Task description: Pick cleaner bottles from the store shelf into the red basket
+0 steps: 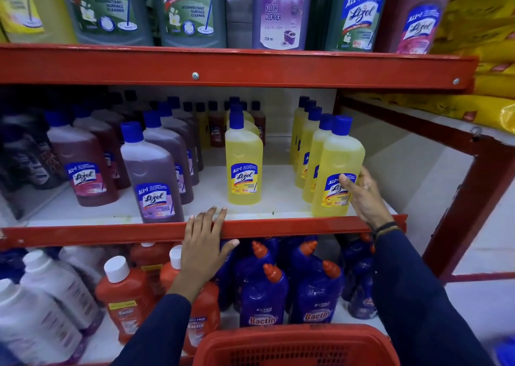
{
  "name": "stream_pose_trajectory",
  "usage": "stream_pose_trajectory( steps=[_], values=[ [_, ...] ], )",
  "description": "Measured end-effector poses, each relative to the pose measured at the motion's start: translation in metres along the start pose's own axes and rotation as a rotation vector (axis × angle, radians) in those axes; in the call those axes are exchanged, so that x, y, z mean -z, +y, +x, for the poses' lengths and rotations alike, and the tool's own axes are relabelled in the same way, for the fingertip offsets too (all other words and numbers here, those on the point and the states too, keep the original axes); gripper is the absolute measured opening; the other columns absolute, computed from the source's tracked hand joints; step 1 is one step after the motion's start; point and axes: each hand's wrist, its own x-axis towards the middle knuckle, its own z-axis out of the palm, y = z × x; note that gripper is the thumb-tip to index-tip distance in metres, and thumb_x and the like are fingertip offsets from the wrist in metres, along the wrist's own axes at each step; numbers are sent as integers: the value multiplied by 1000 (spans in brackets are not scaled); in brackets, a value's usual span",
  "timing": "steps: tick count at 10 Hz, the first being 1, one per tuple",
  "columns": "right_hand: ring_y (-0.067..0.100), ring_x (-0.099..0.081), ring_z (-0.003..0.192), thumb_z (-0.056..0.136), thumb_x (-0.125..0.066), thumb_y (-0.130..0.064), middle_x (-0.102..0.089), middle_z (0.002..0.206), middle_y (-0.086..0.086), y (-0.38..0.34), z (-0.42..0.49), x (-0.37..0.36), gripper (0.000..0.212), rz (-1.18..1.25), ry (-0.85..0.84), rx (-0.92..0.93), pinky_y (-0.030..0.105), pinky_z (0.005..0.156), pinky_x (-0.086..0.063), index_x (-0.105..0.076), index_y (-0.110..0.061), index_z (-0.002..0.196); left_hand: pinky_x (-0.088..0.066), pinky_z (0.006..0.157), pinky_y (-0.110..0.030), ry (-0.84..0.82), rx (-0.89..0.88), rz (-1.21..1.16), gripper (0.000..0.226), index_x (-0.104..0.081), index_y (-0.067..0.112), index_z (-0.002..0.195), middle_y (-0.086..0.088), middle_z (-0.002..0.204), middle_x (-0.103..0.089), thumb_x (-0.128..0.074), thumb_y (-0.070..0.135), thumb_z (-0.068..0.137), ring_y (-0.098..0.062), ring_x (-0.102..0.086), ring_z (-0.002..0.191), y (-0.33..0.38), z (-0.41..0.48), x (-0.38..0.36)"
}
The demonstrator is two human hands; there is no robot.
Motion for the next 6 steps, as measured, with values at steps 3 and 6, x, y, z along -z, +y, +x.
stream_pose_trajectory(
  steps=[3,6],
  values=[
    [13,-71,90,49,-86,-53,-73,104,-1,17,0,-2,95,-25,16,-21,26,67,-58,-48,-16,128,-20,106,-45,18,-12,8,76,-33,18,138,-13,134,-51,-15,69,85,-35,-45,122,-1,0,-3],
    [13,-70,93,59,-79,-56,-69,110,1,19,-15,-3,75,-98,28,-36,27,70,-59,-53,-23,121,-17,109,-44,11,-44,-60,75,-36,14,137,-13,134,-50,-31,64,83,-32,-41,125,0,-3,5]
  ],
)
